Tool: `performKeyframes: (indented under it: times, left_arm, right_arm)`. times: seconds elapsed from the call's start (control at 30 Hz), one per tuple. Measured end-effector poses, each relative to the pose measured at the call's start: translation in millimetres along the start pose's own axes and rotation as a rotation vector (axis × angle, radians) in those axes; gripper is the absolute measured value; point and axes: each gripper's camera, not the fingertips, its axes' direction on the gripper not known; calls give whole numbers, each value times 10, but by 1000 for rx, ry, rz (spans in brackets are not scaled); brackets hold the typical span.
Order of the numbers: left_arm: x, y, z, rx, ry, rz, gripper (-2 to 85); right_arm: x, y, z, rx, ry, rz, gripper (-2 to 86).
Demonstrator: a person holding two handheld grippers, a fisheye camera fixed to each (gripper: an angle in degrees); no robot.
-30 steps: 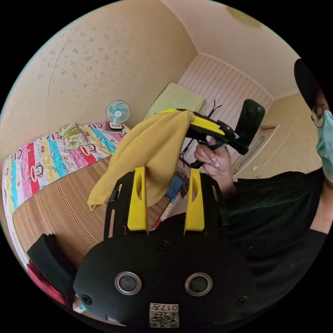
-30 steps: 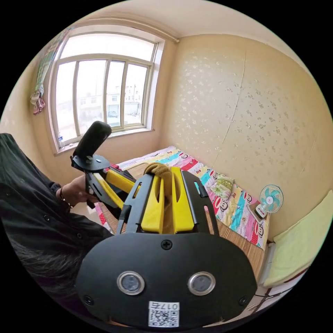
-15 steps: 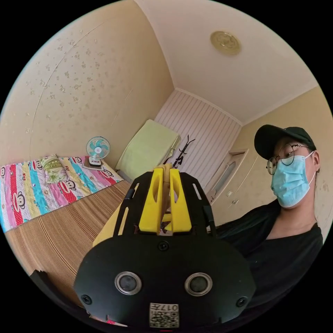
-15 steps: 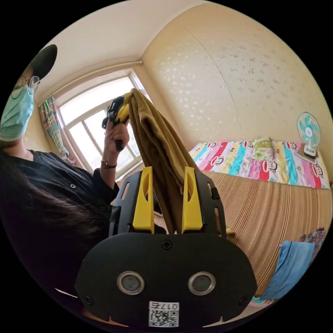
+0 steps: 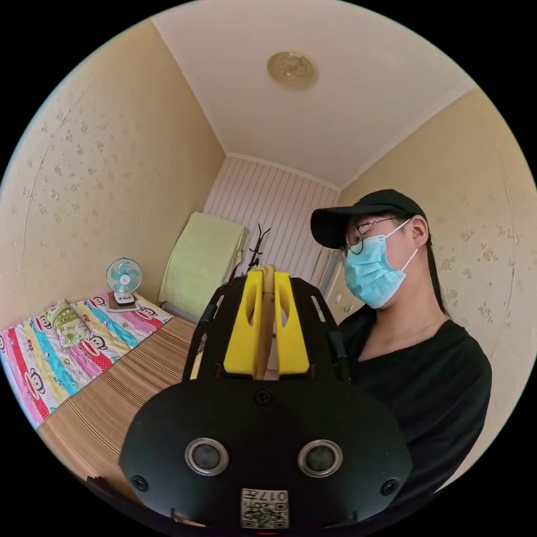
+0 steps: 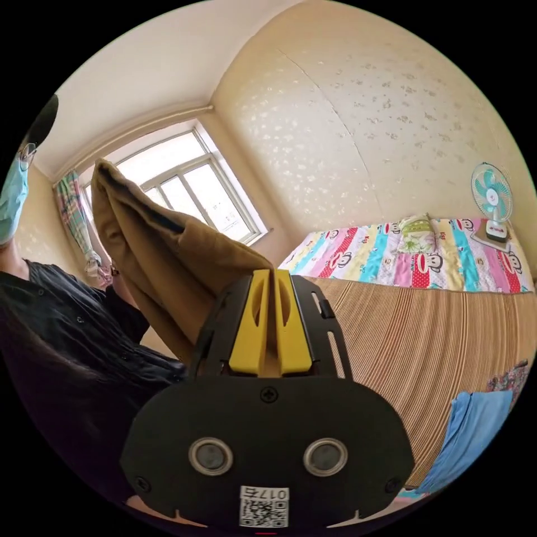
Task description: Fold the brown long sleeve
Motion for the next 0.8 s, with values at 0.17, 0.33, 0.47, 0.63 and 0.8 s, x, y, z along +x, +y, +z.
performKeyframes:
  times: [0.17, 0.33, 0.47, 0.63, 0.8]
  left_arm:
    - [285, -30, -664, 54, -215, 56, 39]
    - [104, -107, -997, 8, -638, 11, 35]
    - [-1589, -213, -1100, -82, -737, -298, 41]
    - [-4402, 373, -1298, -150, -804, -836, 77]
    - [-5387, 2108, -1274, -353, -862, -1198, 80]
  right_arm:
    - [-261, -348, -1094, 173, 175, -80, 11]
    - [-173, -941, -1996, 342, 267, -145, 6]
    - [944, -2003, -1431, 61, 421, -112, 6]
    - [2922, -2420, -554, -225, 587, 179, 11]
    - [3598, -798, -318, -433, 298, 286, 28]
